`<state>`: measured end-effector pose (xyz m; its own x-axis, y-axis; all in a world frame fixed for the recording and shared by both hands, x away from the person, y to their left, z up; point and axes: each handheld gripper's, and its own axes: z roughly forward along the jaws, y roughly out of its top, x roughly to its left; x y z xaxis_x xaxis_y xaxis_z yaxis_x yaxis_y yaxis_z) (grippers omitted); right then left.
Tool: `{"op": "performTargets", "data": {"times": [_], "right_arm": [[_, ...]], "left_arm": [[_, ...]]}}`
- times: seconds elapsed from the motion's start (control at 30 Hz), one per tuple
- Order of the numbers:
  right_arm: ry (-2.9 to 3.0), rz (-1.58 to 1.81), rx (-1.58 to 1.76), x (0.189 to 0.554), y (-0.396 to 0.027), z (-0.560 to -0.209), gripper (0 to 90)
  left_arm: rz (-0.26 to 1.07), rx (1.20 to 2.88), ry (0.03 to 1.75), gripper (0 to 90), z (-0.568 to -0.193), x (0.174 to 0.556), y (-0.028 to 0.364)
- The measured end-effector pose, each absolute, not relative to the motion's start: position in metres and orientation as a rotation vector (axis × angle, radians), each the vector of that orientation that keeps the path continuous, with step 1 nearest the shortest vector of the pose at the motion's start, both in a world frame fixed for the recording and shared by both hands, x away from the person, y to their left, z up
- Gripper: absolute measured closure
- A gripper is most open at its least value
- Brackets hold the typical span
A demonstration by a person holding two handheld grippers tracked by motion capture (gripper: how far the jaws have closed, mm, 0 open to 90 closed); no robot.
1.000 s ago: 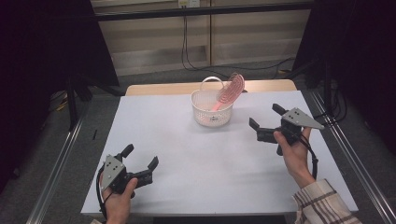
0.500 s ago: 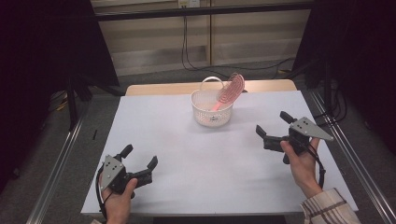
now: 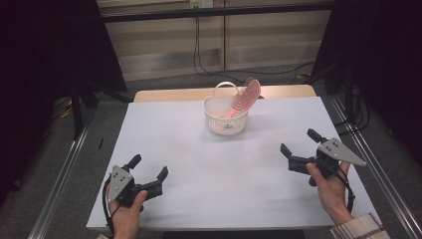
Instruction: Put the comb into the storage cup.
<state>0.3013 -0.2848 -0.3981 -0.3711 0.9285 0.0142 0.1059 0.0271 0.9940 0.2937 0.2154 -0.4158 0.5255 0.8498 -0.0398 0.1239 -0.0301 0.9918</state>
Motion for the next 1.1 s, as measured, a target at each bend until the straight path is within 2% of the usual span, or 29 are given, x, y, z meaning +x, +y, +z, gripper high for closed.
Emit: {"op": "performTargets", "data": {"times": [0.83,1.1], "right_arm": [[1.56,1.358,1.11,0.259,-0.296,-0.418,0.0],[1.533,1.379,1.134,0.261,-0.298,-0.423,0.0]], "left_arm": [[0.735,1.518,0.878,3.5,-0.416,0.291,0.218],[0.726,1.506,0.878,3.5,-0.416,0.293,0.219]]}}
